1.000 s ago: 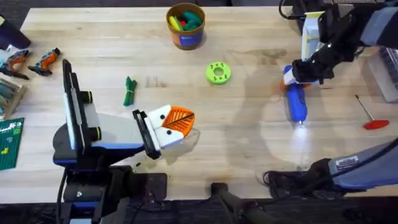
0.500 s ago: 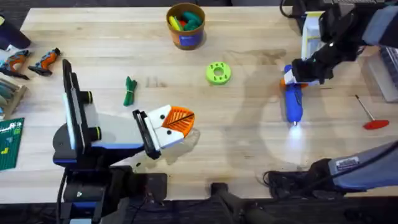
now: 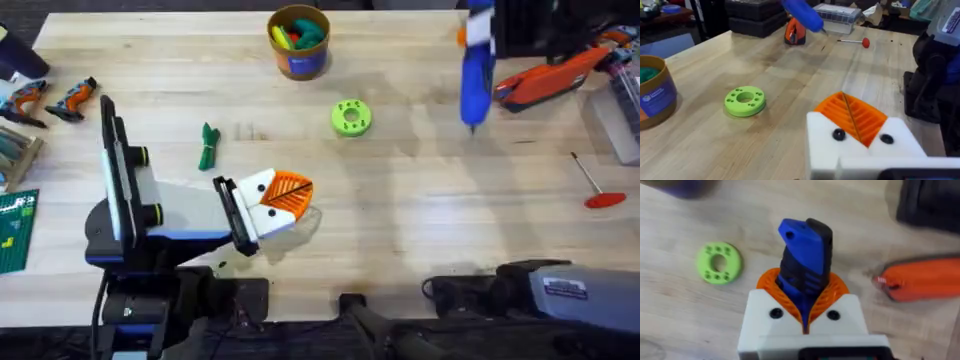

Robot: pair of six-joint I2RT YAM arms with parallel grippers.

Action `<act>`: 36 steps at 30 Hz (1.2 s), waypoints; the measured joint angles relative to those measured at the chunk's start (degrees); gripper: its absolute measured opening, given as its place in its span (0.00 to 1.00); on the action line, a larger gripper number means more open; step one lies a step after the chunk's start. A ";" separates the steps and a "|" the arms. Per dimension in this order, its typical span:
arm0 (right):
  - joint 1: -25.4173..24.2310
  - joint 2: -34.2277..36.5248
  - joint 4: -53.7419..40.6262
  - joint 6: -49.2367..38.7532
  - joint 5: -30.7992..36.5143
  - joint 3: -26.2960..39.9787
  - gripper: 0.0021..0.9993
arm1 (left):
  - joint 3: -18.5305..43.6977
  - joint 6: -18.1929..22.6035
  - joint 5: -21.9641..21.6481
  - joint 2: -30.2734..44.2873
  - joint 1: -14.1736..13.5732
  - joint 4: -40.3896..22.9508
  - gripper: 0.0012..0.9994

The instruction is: Pick up the gripper from the table and insert it into the empty holder that is missing its gripper. Then pick up a screw, insert it into the mounting hole, and use the screwdriver to tighten it. Finally, clean up the table by picking up the vegetable and placing it into the bucket.

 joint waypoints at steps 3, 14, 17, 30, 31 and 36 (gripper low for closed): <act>4.44 -1.62 1.59 -0.02 -0.11 4.03 0.02 | 0.00 0.00 0.00 0.00 0.00 0.00 0.00; 16.69 -8.67 21.29 4.43 -6.58 7.59 0.02 | 0.00 0.02 0.00 0.00 0.00 0.00 0.00; 16.73 -9.58 22.49 6.01 -11.55 7.61 0.02 | 0.00 0.00 0.00 0.00 0.00 0.00 0.00; 14.98 -10.15 61.06 14.87 -33.90 -12.57 0.02 | 0.00 0.02 0.00 0.00 0.00 0.00 0.00; 14.74 -10.15 65.39 16.10 -35.62 -15.05 0.02 | 0.00 0.02 0.00 0.00 0.00 0.01 0.00; 14.46 -10.15 85.48 24.54 -41.51 -26.49 0.02 | 0.00 0.02 0.00 0.00 0.00 0.02 0.00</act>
